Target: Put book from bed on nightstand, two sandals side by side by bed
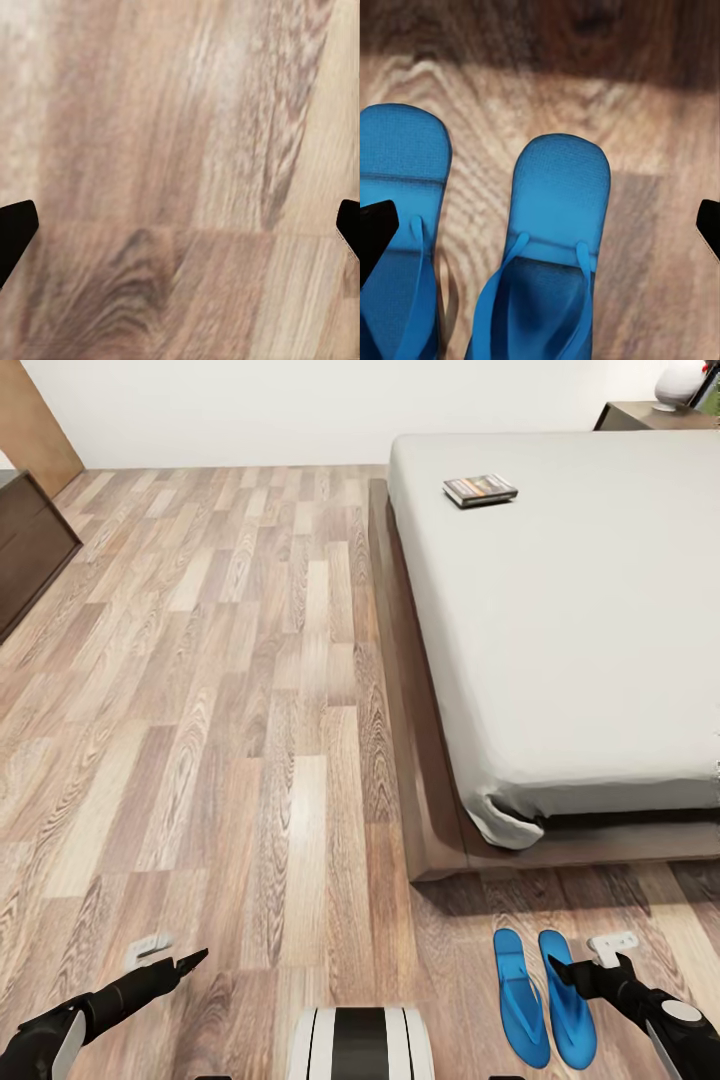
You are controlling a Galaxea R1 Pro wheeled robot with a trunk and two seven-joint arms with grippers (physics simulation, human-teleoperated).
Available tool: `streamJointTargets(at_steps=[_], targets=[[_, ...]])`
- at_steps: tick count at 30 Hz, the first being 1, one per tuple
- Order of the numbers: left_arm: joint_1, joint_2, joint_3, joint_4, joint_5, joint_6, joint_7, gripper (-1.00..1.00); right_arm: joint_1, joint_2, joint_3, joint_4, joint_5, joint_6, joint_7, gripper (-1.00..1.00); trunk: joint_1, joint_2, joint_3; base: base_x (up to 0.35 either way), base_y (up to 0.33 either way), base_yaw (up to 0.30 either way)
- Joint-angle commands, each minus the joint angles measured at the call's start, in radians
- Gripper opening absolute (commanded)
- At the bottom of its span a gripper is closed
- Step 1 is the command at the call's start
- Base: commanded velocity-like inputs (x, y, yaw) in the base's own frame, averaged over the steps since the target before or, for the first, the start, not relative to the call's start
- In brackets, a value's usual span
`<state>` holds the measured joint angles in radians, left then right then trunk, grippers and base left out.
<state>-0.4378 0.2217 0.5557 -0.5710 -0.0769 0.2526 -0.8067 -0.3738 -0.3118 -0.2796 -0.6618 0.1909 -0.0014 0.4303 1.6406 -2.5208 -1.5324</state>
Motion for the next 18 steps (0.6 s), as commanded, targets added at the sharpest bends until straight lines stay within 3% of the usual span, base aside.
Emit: streamJointTargets(at_steps=[1, 18], targets=[[-0.001, -0.001, 0.007, -0.001, -0.008, 0.007, -0.008, 1.0, 0.0, 0.001, -0.006, -0.001, 0.011, -0.001, 0.008, 1.0, -0.001, 0.0, 0.003, 0.0, 0.0, 0.0], [-0.001, -0.002, 0.007, -0.001, -0.008, 0.007, -0.006, 1.0, 0.001, 0.002, -0.007, -0.004, 0.01, -0.038, 0.007, 1.0, -0.008, 0.004, 0.069, 0.0, 0.0, 0.0]])
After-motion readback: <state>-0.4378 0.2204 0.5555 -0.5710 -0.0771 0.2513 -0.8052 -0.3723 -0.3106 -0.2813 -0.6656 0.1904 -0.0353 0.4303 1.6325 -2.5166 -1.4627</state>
